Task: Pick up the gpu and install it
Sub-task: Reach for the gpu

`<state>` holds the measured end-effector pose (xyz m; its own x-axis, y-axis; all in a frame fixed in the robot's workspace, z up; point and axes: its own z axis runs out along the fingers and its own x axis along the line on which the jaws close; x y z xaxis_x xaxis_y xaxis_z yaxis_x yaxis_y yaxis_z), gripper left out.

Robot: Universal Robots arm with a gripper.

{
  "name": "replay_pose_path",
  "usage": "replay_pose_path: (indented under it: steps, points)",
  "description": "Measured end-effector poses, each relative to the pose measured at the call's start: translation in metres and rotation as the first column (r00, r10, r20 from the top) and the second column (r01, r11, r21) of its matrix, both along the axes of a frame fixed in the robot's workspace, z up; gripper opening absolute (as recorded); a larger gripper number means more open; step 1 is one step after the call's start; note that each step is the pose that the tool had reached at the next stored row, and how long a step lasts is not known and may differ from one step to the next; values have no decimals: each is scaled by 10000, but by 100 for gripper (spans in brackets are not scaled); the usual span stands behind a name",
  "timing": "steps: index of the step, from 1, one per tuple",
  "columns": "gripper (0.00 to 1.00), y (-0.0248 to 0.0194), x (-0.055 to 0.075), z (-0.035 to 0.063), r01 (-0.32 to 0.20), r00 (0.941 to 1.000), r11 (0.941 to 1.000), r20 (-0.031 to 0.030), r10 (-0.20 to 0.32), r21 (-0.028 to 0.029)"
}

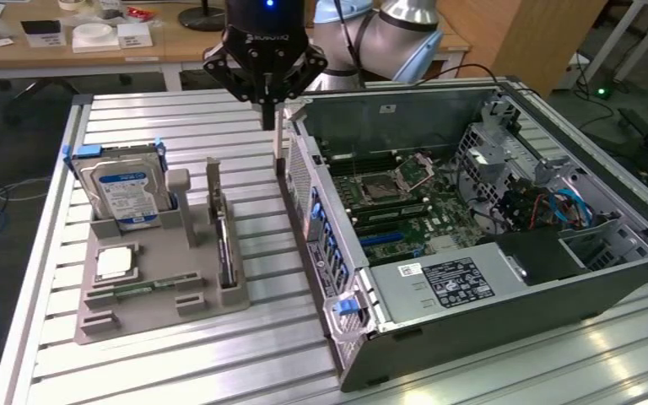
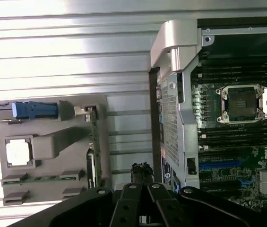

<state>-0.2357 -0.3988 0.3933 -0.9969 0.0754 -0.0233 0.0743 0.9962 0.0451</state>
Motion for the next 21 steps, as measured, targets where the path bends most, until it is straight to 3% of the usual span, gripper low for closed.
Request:
replay_pose_path:
  steps: [21]
  points:
    - [11,-6,-558,-1,-123,9999,9999,0,123,0]
